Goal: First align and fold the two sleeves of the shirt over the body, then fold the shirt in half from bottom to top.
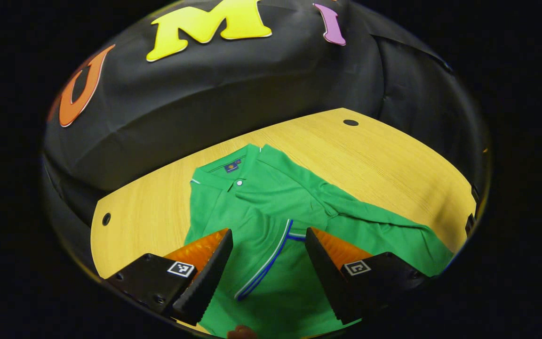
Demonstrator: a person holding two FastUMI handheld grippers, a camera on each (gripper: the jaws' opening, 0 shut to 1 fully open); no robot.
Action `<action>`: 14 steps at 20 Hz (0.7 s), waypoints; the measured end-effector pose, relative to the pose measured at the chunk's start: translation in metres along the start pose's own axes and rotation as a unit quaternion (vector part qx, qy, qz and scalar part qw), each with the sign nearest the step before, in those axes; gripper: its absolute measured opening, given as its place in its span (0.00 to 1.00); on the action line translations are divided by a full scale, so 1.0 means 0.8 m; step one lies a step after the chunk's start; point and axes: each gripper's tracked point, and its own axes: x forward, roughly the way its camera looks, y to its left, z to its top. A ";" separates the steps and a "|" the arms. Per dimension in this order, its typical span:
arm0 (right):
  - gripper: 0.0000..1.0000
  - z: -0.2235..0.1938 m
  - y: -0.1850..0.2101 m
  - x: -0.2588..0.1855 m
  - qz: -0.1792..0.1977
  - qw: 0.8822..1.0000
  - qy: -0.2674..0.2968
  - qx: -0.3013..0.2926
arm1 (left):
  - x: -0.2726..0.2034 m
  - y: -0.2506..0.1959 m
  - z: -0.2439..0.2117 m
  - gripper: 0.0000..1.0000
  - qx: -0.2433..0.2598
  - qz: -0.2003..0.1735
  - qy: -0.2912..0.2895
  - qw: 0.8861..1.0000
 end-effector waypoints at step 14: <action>0.55 -0.092 0.020 0.047 0.054 0.992 0.105 -0.045 | -0.193 0.038 -0.173 0.99 -0.146 0.040 0.063 0.986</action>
